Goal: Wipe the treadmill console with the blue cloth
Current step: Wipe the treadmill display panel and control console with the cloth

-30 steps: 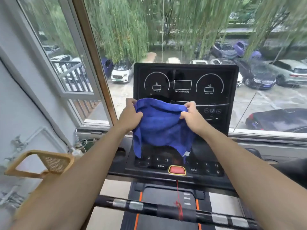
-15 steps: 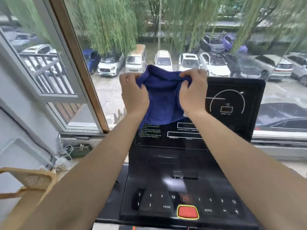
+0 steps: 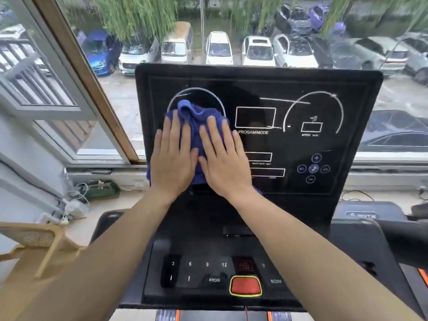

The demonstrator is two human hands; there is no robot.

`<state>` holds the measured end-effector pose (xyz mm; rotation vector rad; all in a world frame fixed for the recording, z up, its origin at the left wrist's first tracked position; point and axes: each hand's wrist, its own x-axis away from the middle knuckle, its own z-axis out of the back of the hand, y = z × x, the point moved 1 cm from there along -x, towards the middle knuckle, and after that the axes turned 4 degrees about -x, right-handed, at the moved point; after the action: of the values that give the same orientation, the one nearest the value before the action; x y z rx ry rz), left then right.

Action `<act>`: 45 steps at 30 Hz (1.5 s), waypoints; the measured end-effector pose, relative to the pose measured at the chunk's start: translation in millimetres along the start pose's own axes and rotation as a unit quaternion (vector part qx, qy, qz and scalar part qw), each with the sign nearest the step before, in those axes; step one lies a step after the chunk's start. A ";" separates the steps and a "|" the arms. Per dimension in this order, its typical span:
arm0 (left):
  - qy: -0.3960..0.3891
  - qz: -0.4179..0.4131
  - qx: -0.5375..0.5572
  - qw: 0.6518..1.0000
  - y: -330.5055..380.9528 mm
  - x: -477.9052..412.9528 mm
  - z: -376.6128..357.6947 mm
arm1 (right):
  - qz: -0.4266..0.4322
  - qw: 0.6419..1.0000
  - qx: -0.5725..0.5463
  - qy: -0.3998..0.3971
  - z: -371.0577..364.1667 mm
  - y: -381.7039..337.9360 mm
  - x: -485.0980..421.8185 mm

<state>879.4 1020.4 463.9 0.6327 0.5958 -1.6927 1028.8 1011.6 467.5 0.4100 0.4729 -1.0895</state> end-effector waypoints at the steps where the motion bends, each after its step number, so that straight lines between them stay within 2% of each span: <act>1: -0.010 -0.005 -0.010 1.000 1.6 10.6 -2.5 | 0.012 1.000 0.008 -0.004 -4.5 -0.3 8.8; 4: 0.006 0.003 -0.020 1.000 3.5 -15.3 2.2 | 0.029 0.999 0.028 0.020 10.8 18.5 -19.6; 9: 0.078 0.035 -0.002 0.996 12.2 -97.4 19.1 | -0.036 0.996 0.014 0.077 44.4 49.2 -81.3; 12: 0.064 0.012 0.014 0.998 15.4 -56.0 5.7 | -0.033 0.997 -0.002 0.066 19.4 33.8 -43.0; 16: -0.020 -0.045 -0.015 0.999 9.0 39.5 -15.7 | 0.038 0.999 0.022 0.008 -21.8 6.1 36.8; 18: -0.032 -0.049 -0.030 0.998 3.5 46.5 -15.6 | 0.077 0.997 0.032 0.003 -22.4 5.6 34.2; 20: -0.003 -0.023 -0.037 0.999 -2.1 17.3 -8.9 | 0.094 0.995 0.029 0.022 -7.4 11.2 -1.6; 23: 0.055 0.026 -0.020 0.998 -10.6 -47.8 8.7 | 0.048 0.997 0.019 0.053 22.2 27.4 -60.9; 25: 0.069 0.026 -0.007 0.997 -8.9 -70.7 16.2 | 0.015 0.998 0.018 0.065 28.7 34.6 -71.0; 28: 0.047 -0.003 0.014 0.999 4.3 -38.7 3.3 | -0.014 0.998 -0.004 0.061 11.0 28.8 -31.9; 33: -0.050 -0.056 -0.023 0.997 11.2 64.5 -20.9 | 0.105 0.994 0.030 0.007 -31.3 10.7 50.1; 37: -0.029 -0.030 -0.007 0.999 31.6 26.2 -12.2 | 0.153 0.985 0.078 0.006 -4.2 47.6 15.9; 41: 0.042 -0.011 0.001 0.999 45.9 -70.9 3.1 | 0.079 0.993 0.074 0.053 38.9 93.4 -49.6; 45: 0.035 -0.047 0.012 0.998 81.9 -99.7 10.9 | -0.024 0.997 0.041 0.065 47.0 122.8 -32.8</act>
<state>976.4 1067.0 535.9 0.6913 0.6648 -1.7733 1135.5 1060.7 535.0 0.5467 0.5554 -1.1364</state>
